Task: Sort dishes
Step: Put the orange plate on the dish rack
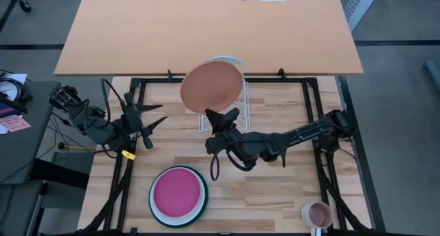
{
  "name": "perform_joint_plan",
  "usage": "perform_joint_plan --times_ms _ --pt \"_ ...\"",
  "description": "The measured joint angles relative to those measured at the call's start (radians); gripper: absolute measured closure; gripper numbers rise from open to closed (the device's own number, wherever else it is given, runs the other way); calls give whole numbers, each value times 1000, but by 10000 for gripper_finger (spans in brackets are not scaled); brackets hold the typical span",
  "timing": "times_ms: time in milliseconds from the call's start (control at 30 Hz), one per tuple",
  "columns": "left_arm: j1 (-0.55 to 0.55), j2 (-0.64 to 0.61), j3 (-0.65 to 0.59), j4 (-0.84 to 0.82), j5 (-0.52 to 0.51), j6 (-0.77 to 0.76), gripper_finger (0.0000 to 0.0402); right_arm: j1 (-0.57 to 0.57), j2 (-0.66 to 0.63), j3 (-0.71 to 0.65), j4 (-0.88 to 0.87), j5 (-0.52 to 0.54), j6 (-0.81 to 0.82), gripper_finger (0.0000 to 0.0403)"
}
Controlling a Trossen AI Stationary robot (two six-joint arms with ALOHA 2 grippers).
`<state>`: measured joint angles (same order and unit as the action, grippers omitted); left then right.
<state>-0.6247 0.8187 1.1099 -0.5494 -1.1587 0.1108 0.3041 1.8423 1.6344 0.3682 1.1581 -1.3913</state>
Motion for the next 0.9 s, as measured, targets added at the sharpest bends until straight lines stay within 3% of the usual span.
perform_joint_plan --times_ms 367,567,733,900 --pt "0 16 0 124 -9 128 224 -43 11 0 -75 -11 97 403" --pt "0 34 0 320 -8 321 224 -42 11 0 -113 -27 151 403" --pt "28 34 0 612 109 551 224 -31 11 0 -102 -32 151 403" --pt "83 33 0 799 266 648 224 -23 11 0 -102 -33 153 403"
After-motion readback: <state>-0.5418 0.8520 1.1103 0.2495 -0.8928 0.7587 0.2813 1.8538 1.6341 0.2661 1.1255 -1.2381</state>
